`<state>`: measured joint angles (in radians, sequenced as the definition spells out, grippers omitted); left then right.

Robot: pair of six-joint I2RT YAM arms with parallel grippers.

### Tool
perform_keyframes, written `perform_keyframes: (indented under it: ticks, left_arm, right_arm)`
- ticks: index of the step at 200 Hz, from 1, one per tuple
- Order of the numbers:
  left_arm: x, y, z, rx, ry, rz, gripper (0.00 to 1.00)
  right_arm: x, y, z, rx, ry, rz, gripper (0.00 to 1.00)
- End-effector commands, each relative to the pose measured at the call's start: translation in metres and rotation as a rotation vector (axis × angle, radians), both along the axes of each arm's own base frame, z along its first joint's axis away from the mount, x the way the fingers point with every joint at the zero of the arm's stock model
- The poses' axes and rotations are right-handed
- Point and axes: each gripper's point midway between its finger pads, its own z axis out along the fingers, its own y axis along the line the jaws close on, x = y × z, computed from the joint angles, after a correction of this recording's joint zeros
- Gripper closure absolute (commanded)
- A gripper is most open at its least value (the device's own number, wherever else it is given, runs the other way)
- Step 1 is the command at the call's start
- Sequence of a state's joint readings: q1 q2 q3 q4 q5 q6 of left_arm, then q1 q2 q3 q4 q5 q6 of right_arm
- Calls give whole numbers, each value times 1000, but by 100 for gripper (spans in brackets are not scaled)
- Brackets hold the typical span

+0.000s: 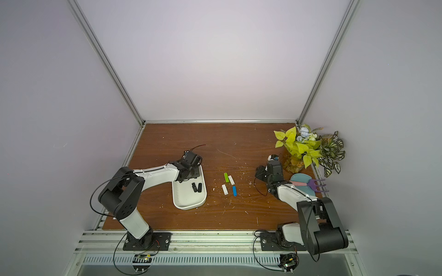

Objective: Put the usb flash drive into the storage box
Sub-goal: Place the USB flash in the storage box.

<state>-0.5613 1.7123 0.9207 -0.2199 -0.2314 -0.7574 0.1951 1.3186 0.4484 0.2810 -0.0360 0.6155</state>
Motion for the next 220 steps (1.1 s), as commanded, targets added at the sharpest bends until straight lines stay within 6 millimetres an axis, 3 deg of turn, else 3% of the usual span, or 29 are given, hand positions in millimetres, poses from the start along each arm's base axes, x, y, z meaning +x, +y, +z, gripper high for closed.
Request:
perform_keyframes:
  ticks: [1,70,111,138,194,220]
  left_arm:
    - [-4,-1,-4,-27,19,-15,97]
    - [-11,-7,-1,-63,32,-28,97]
    - [-12,14,6,26,18,35,97]
    - [-13,15,2,29,27,41,94]
    - [-9,10,3,9,25,40,78]
    - [-9,10,9,7,21,38,56]
  right_arm:
    - [8,6,10,8,-33,19,51]
    - [8,6,9,9,-29,23,51]
    - [9,8,8,11,-28,27,51]
    - [9,9,8,9,-28,30,51]
    - [9,9,9,9,-28,28,51]
    - [9,8,8,9,-27,28,50]
